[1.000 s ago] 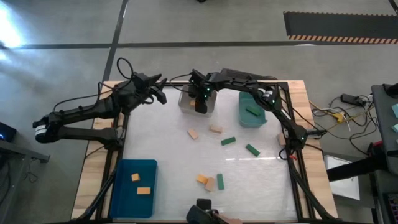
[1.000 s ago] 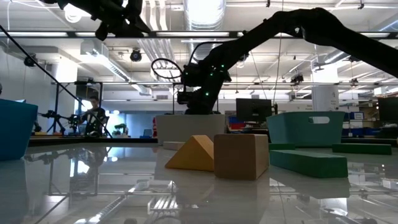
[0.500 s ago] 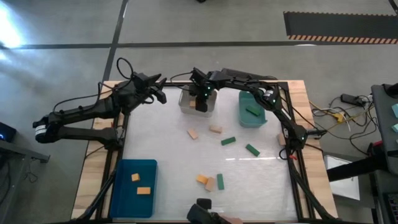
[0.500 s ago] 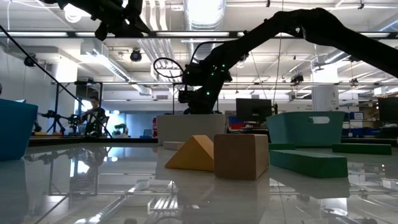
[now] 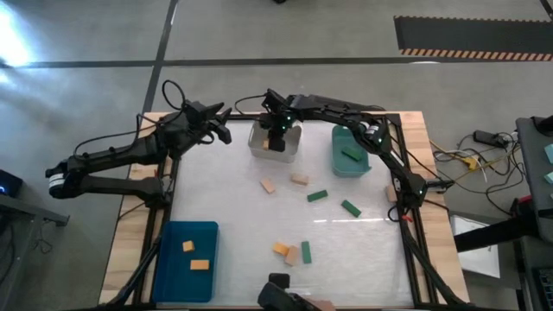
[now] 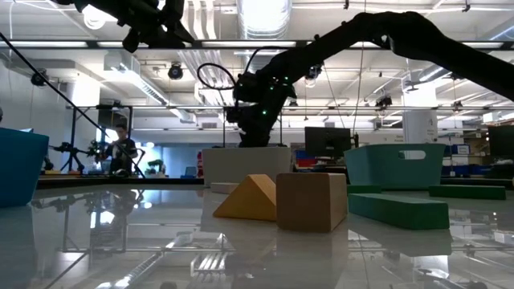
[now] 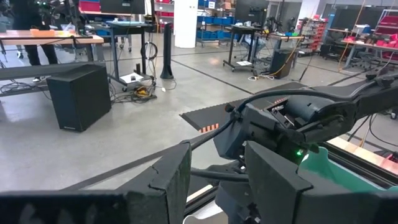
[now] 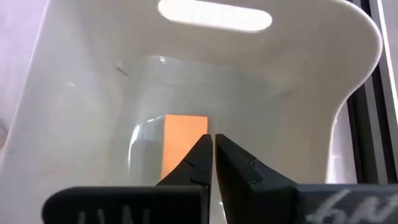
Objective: Sort & place blocks by color
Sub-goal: Put the yellow block into the blue bin
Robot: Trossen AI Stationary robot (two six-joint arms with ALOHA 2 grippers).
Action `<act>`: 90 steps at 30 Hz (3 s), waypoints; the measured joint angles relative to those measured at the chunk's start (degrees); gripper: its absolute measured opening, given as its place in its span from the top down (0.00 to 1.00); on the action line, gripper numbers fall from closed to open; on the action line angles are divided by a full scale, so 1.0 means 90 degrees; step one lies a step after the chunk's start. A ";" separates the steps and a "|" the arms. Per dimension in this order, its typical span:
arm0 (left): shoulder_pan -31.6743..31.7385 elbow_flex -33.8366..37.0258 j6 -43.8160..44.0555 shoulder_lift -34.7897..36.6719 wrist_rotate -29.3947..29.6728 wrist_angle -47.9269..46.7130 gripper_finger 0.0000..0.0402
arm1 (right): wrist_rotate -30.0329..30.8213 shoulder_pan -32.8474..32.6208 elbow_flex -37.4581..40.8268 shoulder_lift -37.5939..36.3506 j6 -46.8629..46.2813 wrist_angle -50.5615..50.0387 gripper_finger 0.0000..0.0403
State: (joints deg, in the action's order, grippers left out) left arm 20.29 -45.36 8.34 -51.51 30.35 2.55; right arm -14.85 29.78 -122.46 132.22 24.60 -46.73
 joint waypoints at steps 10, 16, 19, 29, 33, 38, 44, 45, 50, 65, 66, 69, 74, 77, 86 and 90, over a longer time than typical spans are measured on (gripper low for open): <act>0.0000 0.0000 0.0000 0.0000 -0.0002 0.0000 0.66 | -0.0257 0.0000 -0.0002 0.0000 -0.0005 -0.0092 0.98; -0.0001 0.0000 -0.0002 0.0000 -0.0002 0.0000 0.66 | -0.0537 -0.0012 -0.0002 0.0000 -0.0064 -0.0091 0.88; 0.0000 0.0000 -0.0002 0.0000 -0.0002 0.0000 0.66 | -0.0520 -0.0012 -0.0002 0.0000 -0.0069 -0.0069 0.79; -0.0001 0.0002 -0.0005 0.0000 -0.0004 0.0000 0.66 | -0.0383 -0.0012 -0.0002 0.0000 -0.0069 -0.0105 0.50; -0.0001 0.0002 -0.0005 0.0000 -0.0004 0.0000 0.66 | -0.0369 -0.0012 0.0055 0.0000 -0.0060 -0.0094 0.45; -0.0002 0.0002 -0.0007 0.0000 -0.0005 0.0000 0.66 | -0.0365 -0.0012 0.0184 0.0002 -0.0012 -0.0093 0.43; -0.0001 0.0002 -0.0007 0.0000 -0.0005 0.0000 0.66 | -0.0358 -0.0012 0.0422 0.0027 0.0002 -0.0026 0.43; -0.0002 0.0002 -0.0006 0.0000 -0.0005 0.0000 0.66 | -0.0352 -0.0012 0.0457 0.0027 0.0004 -0.0019 0.43; -0.0002 0.0002 -0.0006 0.0000 -0.0005 -0.0001 0.66 | -0.0379 -0.0012 0.0595 0.0027 -0.0025 0.0085 0.43; -0.0002 0.0002 -0.0005 0.0000 -0.0005 0.0000 0.66 | -0.0391 0.0000 0.0746 0.0017 -0.0182 0.0167 0.63; -0.0002 0.0002 -0.0005 0.0000 -0.0005 0.0000 0.66 | -0.0389 0.0000 0.0746 0.0017 -0.0196 0.0166 0.65; -0.0002 0.0002 -0.0005 0.0000 -0.0005 0.0000 0.66 | -0.0372 0.0002 0.0746 0.0017 -0.0224 0.0166 0.70; -0.0002 0.0002 -0.0005 0.0000 -0.0007 0.0000 0.66 | -0.0318 0.0012 0.0740 0.0000 -0.0226 0.0199 0.74; -0.0002 0.0002 -0.0005 0.0000 -0.0005 0.0000 0.66 | -0.0318 0.0017 0.0689 0.0002 -0.0229 0.0157 0.75; 0.0000 0.0002 -0.0002 0.0000 -0.0007 0.0000 0.66 | -0.0297 0.0070 0.0252 0.0039 -0.0329 0.0011 0.83; -0.0002 0.0002 -0.0002 0.0000 -0.0006 0.0000 0.66 | -0.0301 0.0073 0.0098 0.0039 -0.0337 -0.0014 0.88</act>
State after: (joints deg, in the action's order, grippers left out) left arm 20.28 -45.34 8.32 -51.51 30.29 2.55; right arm -17.56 30.44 -121.58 132.57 21.57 -46.86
